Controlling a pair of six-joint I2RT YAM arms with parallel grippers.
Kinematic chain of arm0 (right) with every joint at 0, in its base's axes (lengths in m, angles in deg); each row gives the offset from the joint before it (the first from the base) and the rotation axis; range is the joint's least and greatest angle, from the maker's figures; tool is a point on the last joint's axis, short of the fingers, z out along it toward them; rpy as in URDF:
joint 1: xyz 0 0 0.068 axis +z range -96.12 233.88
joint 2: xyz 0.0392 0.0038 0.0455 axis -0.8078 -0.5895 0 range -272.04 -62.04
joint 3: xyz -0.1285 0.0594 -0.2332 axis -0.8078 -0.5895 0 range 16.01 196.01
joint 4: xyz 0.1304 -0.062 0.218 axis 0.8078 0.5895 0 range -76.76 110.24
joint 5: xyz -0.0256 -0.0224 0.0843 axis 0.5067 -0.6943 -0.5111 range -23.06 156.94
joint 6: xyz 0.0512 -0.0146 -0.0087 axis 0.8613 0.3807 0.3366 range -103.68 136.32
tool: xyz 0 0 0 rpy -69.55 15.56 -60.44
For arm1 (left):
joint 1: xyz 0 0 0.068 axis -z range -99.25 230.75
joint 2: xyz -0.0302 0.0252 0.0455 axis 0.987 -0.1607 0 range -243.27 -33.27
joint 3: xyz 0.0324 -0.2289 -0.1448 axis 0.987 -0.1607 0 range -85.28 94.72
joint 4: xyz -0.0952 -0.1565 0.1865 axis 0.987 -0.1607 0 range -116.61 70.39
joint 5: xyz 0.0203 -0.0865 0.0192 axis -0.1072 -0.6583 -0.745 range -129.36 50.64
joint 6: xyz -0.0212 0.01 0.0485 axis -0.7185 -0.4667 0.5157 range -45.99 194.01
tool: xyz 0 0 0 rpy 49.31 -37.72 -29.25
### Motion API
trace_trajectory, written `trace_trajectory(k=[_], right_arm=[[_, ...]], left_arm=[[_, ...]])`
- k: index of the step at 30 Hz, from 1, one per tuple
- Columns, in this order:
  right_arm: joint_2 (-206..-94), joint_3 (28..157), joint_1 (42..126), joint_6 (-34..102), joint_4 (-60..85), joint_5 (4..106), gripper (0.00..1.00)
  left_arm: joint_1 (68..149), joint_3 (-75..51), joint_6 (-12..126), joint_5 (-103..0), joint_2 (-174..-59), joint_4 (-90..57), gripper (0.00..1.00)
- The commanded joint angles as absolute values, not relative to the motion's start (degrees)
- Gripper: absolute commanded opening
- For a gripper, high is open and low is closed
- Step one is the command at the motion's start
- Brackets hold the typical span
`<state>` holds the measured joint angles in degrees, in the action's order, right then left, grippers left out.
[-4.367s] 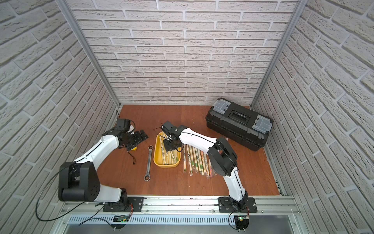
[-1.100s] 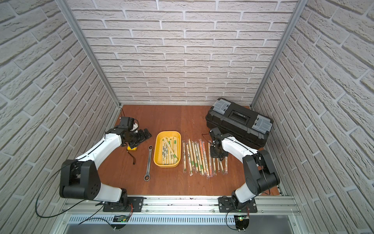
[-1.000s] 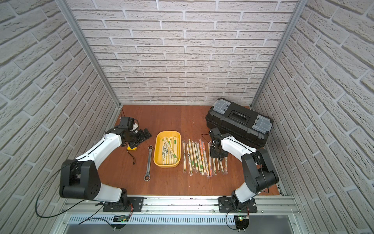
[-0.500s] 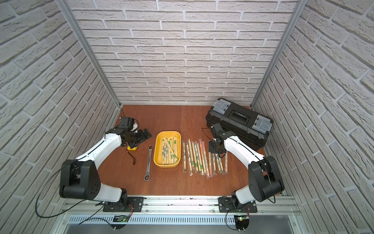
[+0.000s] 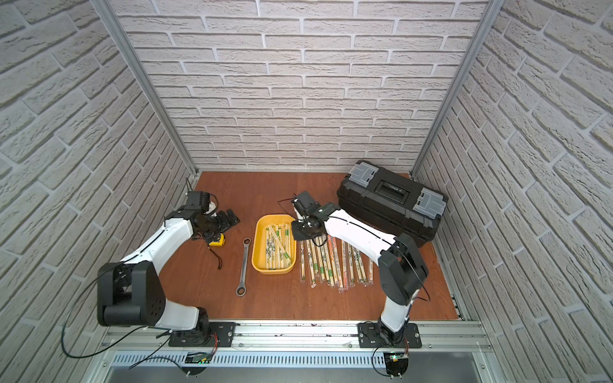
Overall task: Take the paired disposable chopsticks out of the storage box
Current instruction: Pick up the paired disposable chopsticks from the storage box.
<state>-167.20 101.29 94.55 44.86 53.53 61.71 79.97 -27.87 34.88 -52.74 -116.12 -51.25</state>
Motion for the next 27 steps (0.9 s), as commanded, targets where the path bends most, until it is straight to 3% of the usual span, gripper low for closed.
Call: trace_trajectory(k=[1,11,24,27], right_arm=[[-171.5,106.6,96.8,43.8,55.0,61.0,0.28],[-184.2,116.2,98.8,41.5,58.2,63.9,0.28],[-190.9,121.2,98.6,40.4,59.1,65.9,0.27],[-191.8,122.0,98.6,40.3,59.6,65.9,0.23]], left_arm=[[79.0,-28.5,35.9,-53.2,-115.1,-51.9,0.98],[77.9,-29.4,36.1,-54.4,-113.7,-51.7,0.98],[77.8,-30.2,35.8,-54.8,-113.4,-51.2,0.98],[77.8,-30.3,35.8,-54.8,-113.3,-51.2,0.98]])
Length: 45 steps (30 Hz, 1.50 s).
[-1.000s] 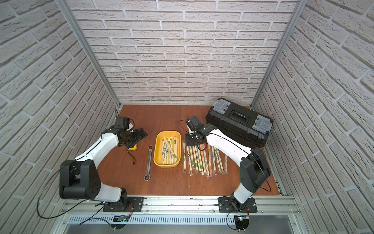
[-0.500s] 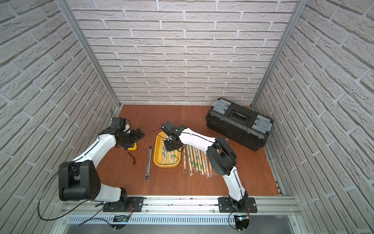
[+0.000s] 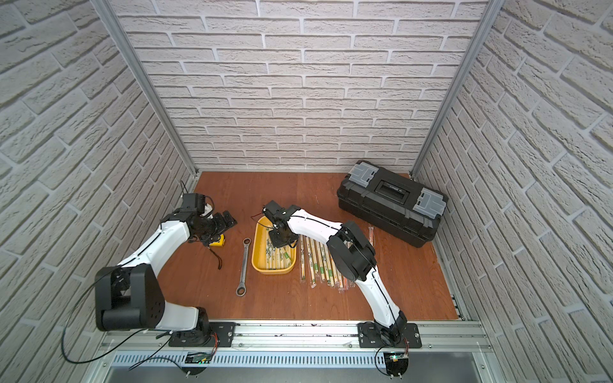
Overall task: Take the paired disposable chopsticks out of the storage box
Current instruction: Pick up the paired disposable chopsticks from the storage box, then place the paired disposable chopsticks at the center of the board.
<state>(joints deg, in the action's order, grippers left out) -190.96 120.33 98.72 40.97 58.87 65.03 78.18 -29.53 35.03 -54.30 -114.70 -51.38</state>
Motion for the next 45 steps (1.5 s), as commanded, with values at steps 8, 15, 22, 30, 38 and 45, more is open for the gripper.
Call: trace_trajectory(k=[8,15,22,30,38,45], right_arm=[[-191.5,122.4,98.4,40.3,59.4,65.1,0.07],[-186.6,121.7,97.9,40.9,59.3,64.6,0.05],[-178.0,116.5,95.2,43.5,56.0,63.5,0.05],[-169.1,104.4,89.7,47.6,52.3,66.0,0.04],[-168.6,94.7,88.9,52.0,47.7,64.7,0.04],[-171.2,93.9,91.4,55.0,45.0,62.2,0.04]], left_arm=[[77.8,-30.4,35.5,-54.8,-113.3,-51.1,0.98],[77.8,-30.2,35.6,-54.9,-113.4,-51.2,0.98],[77.8,-29.8,35.5,-55.1,-113.6,-51.2,0.98],[77.9,-29.6,35.4,-55.6,-113.5,-51.2,0.98],[78.0,-29.5,35.5,-56.1,-113.3,-51.2,0.98],[77.9,-30.2,35.6,-56.0,-112.5,-51.3,0.98]])
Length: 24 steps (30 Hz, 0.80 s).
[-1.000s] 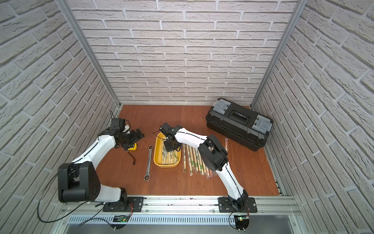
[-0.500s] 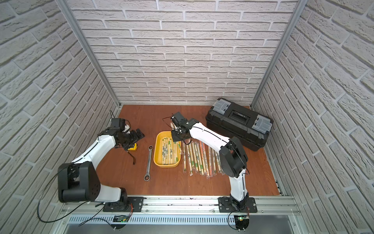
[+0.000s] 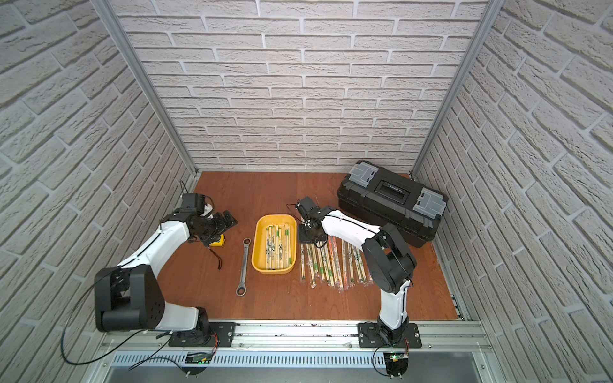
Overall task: Take the paired disposable chopsticks out of the storage box
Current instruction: Place the paired disposable chopsticks at the center of the board.
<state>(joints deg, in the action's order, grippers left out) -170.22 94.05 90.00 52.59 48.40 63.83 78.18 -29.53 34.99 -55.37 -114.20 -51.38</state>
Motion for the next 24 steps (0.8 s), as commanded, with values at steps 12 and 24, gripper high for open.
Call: trace_trajectory(k=[12,24], right_arm=[[-176.7,95.0,95.8,61.7,39.5,58.0,0.04],[-169.6,91.5,96.3,62.8,41.8,63.7,0.34]], left_arm=[[77.9,-30.6,35.6,-56.1,-112.5,-51.0,0.98],[77.9,-30.6,35.5,-56.2,-112.5,-51.0,0.98]])
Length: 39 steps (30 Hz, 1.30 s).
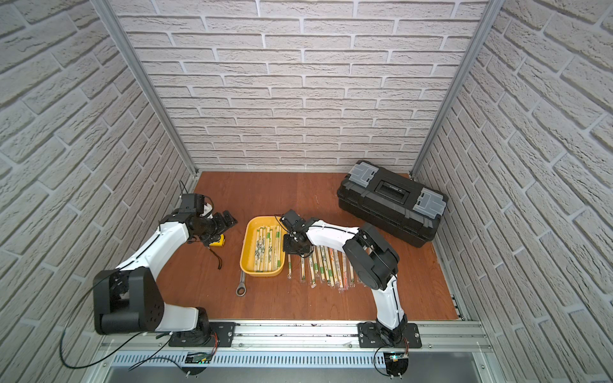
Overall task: Take the paired disposable chopsticks out of the storage box
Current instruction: Place the paired disposable chopsticks at the center of the board, then pick up the paired disposable chopsticks from the storage box.
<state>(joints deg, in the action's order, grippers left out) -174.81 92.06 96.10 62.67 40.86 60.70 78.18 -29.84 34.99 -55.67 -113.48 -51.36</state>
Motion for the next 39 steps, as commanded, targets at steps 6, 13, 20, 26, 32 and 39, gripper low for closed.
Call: trace_trajectory(k=[6,13,20,26,32,39], right_arm=[[-165.3,93.6,96.4,59.3,46.1,67.2,0.33],[-169.8,105.5,97.4,53.2,51.7,63.9,0.33],[-179.0,115.7,99.9,51.8,55.7,62.6,0.32],[-185.2,120.0,101.1,53.3,58.0,64.0,0.29],[-189.1,121.9,101.4,53.9,59.2,65.4,0.28],[-192.3,124.9,101.4,53.8,61.5,66.4,0.26]], left_arm=[[77.9,-30.6,35.5,-56.2,-112.4,-50.9,0.98],[77.8,-30.6,35.6,-55.9,-112.9,-50.7,0.98],[77.6,-30.3,35.8,-55.9,-113.0,-50.7,0.98],[77.4,-30.3,36.0,-55.8,-113.1,-50.5,0.98],[77.3,-30.6,36.1,-56.1,-113.1,-50.0,0.98],[77.0,-31.6,35.8,-56.7,-113.2,-49.0,0.98]])
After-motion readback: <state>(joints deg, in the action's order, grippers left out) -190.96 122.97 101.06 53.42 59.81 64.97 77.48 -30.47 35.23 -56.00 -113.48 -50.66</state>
